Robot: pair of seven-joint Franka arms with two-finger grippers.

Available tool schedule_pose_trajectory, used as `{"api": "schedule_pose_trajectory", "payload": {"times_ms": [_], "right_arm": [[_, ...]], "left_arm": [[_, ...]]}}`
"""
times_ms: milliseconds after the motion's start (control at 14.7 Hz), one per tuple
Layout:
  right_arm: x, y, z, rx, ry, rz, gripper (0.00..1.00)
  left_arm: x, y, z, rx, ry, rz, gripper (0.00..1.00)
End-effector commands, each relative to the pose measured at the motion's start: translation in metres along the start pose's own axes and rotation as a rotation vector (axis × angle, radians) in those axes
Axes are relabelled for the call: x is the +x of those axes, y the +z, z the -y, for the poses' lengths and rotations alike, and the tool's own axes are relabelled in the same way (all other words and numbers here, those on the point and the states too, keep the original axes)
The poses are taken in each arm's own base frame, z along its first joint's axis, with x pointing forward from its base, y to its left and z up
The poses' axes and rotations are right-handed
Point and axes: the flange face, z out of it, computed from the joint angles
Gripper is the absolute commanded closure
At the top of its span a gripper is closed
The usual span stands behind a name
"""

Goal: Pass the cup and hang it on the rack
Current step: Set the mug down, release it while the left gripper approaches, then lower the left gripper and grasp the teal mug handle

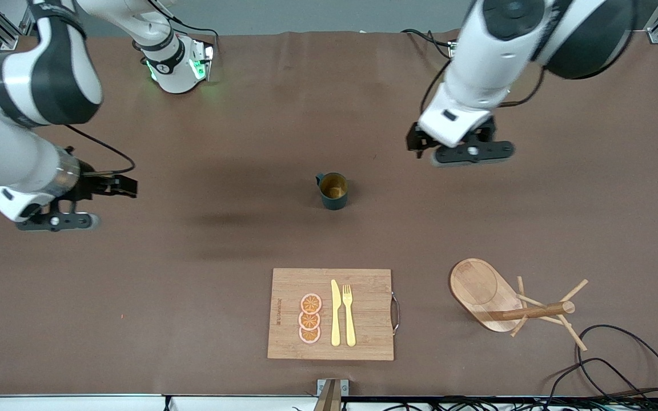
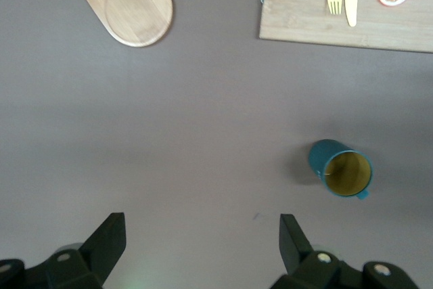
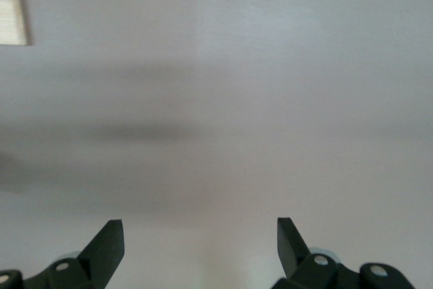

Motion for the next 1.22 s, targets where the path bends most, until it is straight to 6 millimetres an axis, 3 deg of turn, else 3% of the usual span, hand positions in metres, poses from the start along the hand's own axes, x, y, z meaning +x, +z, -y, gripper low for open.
{"api": "schedule_pose_trajectory", "payload": {"times_ms": [0,339,611,746,882,1018,1153], "right_arm": [[-0.016,-0.019,-0.044,0.008,0.011,-0.017,0.0],[-0.032,-0.034,-0.091,0.023,0.023,0.026,0.0],[-0.038,-0.057,-0.096,0.014,0.028,0.03,0.0],[-0.039,-0.075,-0.105,0.016,0.043,0.012,0.0],[-0.032,-0.071,-0.113,0.02,0.056,0.04,0.0],[-0.032,-0.076,-0.105,0.019,0.042,0.029,0.0],[-0.033,-0.077,-0.112,0.029,0.035,0.026,0.0]], "left_arm": [[-0.009,0.02,-0.052,0.027,-0.051,-0.005,0.0],[-0.062,0.087,-0.156,0.121,-0.148,-0.07,0.0],[-0.13,0.135,-0.222,0.159,-0.297,-0.221,0.0],[-0.154,0.17,-0.246,0.172,-0.32,-0.302,0.0],[-0.173,0.203,-0.265,0.168,-0.343,-0.376,0.0],[-0.188,0.226,-0.276,0.166,-0.366,-0.457,0.0],[-0.192,0.241,-0.283,0.135,-0.409,-0.502,0.0]]}}
